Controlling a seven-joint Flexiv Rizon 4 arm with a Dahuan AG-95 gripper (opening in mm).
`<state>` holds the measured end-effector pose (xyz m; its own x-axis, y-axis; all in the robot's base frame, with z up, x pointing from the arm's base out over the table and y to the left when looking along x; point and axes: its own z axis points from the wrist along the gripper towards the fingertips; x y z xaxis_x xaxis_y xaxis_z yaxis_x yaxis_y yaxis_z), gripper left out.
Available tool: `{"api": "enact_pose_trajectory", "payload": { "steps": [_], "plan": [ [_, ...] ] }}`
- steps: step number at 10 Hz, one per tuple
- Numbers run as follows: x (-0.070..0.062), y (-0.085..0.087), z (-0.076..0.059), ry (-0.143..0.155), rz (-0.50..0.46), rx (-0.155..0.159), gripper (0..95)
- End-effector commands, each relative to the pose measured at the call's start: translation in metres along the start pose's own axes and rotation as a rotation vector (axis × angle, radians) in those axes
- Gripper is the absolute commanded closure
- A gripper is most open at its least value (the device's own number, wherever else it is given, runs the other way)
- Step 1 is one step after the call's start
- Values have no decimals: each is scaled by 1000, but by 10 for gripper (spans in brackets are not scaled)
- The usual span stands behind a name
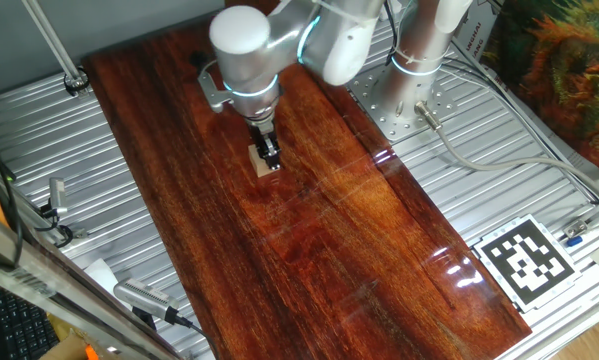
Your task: Hold a small block with the gripper and sweep it from left to right on the table
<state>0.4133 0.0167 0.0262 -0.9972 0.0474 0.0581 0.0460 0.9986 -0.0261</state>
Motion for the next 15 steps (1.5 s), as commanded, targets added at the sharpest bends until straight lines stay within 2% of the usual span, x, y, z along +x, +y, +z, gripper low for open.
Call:
{"api": "enact_pose_trajectory", "payload": {
  "steps": [1, 3, 4, 5, 6, 7, 8, 9, 10, 11, 12, 15],
  "plan": [
    [-1, 0, 43, -4, 16, -41, 950],
    [-1, 0, 43, 16, 16, -40, 950],
    [-1, 0, 43, 1, 19, -53, 950],
    [-1, 0, 42, -2, 12, -41, 950],
    [-1, 0, 42, 17, -3, 3, 950],
    [0, -2, 43, 5, -17, 24, 950],
    [0, -2, 43, 12, -19, 26, 950],
    [0, -2, 43, 9, 4, -19, 950],
    [0, -3, 43, 13, 7, -27, 950],
    [0, -3, 43, 6, 23, -52, 950],
    [0, -3, 43, 3, 19, -49, 950],
    [0, -3, 43, 3, 30, -76, 950]
  ]
}}
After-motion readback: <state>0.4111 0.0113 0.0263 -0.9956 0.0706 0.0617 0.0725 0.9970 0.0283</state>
